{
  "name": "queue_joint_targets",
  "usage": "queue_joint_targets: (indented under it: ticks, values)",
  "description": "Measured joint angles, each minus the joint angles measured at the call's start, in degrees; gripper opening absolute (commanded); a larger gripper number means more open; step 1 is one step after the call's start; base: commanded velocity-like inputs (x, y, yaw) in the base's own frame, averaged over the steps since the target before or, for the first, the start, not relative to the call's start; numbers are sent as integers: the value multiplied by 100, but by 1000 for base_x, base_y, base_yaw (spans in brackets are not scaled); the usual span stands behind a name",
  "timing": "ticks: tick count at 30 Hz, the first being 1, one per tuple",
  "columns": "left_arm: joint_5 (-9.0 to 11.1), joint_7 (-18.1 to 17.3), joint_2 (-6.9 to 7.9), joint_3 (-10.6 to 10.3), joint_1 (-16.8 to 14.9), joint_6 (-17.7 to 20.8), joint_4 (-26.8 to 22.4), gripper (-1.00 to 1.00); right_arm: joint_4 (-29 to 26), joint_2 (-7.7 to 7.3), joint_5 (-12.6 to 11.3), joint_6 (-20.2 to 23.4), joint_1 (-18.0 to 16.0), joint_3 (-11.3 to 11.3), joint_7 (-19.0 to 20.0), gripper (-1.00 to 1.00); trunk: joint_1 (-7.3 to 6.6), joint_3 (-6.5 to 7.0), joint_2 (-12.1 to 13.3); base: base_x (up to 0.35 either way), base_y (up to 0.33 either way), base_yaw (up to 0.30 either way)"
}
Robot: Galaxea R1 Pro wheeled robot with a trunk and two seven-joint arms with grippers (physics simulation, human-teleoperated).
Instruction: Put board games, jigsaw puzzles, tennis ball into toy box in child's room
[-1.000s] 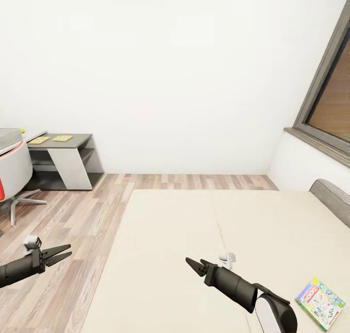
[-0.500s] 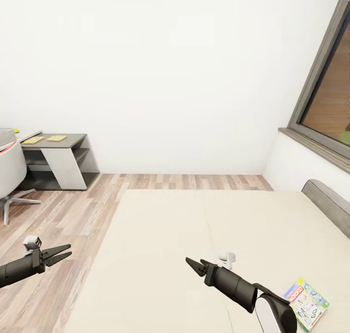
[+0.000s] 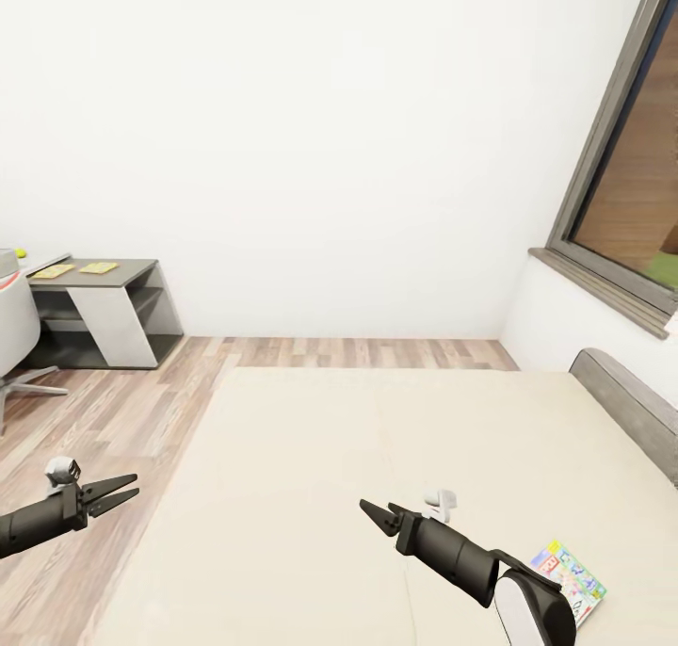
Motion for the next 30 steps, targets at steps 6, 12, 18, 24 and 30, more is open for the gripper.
queue_joint_targets:
  ticks: [6, 12, 18, 24, 30]
  values:
    - [0, 0, 0, 0, 0, 0, 0, 100, 0, -1, 0, 0, 0, 0, 1, 100, 0, 0, 0, 0, -234, 0]
    - [0, 0, 0, 0, 0, 0, 0, 100, 0, -4, 0, 0, 0, 0, 0, 100, 0, 0, 0, 0, -234, 0]
    - [-1, -1, 0, 1, 0, 0, -1, 100, 1, 0, 0, 0, 0, 0, 1, 100, 0, 0, -1, 0, -141, 0]
    - [-2, -2, 0, 1, 0, 0, -1, 100, 1, 3, -1, -1, 0, 0, 1, 100, 0, 0, -1, 0, -38, 0]
    - [-1, -2, 0, 2, 0, 0, -2, 100, 1, 3, -1, -1, 0, 0, 3, 100, 0, 0, -1, 0, -10, 0]
